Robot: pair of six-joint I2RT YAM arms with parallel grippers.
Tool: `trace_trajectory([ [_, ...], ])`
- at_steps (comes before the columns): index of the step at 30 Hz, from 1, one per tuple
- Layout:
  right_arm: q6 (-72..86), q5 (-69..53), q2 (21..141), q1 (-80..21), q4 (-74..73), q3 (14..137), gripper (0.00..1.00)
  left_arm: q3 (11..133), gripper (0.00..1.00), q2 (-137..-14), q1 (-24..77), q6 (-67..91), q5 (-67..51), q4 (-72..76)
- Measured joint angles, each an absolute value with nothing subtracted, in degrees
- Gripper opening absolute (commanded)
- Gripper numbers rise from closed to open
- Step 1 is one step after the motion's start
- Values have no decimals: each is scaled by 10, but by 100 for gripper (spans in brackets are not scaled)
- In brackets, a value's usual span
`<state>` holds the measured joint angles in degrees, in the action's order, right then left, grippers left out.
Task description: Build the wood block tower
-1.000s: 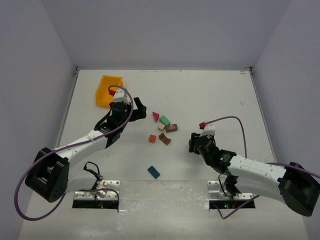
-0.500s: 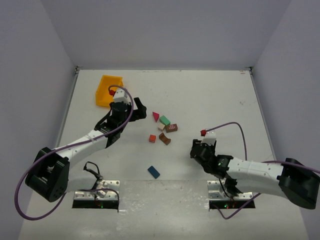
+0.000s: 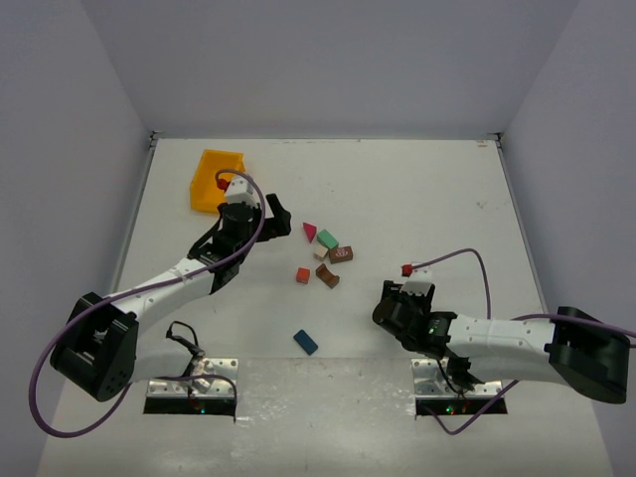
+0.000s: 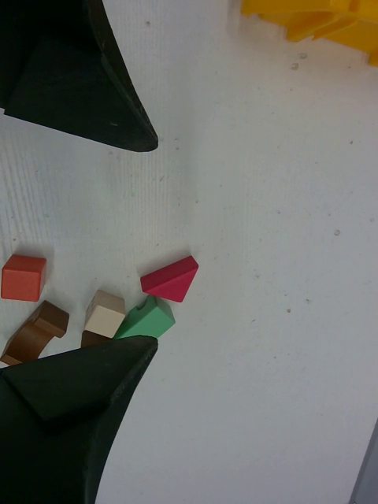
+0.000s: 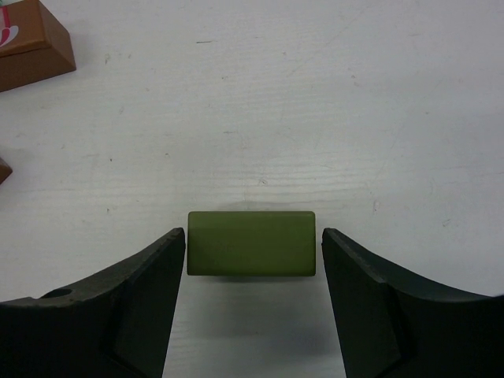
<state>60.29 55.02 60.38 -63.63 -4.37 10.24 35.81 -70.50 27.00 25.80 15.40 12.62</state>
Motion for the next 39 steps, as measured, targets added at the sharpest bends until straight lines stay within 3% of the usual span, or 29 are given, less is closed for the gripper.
trace_trajectory([
  [15,635,535,603,-646,-77,108,79,358,100,-705,270,258,154,126],
  [22,710,548,604,-646,-168,147,81,358,100,-705,270,258,154,126],
  [30,753,572,622,-646,-271,204,98,358,100,-705,270,258,154,126],
  [33,731,573,625,-641,-279,239,99,358,100,-705,270,258,154,126],
  [39,589,454,657,-500,-247,321,99,358,100,-705,270,258,153,125],
])
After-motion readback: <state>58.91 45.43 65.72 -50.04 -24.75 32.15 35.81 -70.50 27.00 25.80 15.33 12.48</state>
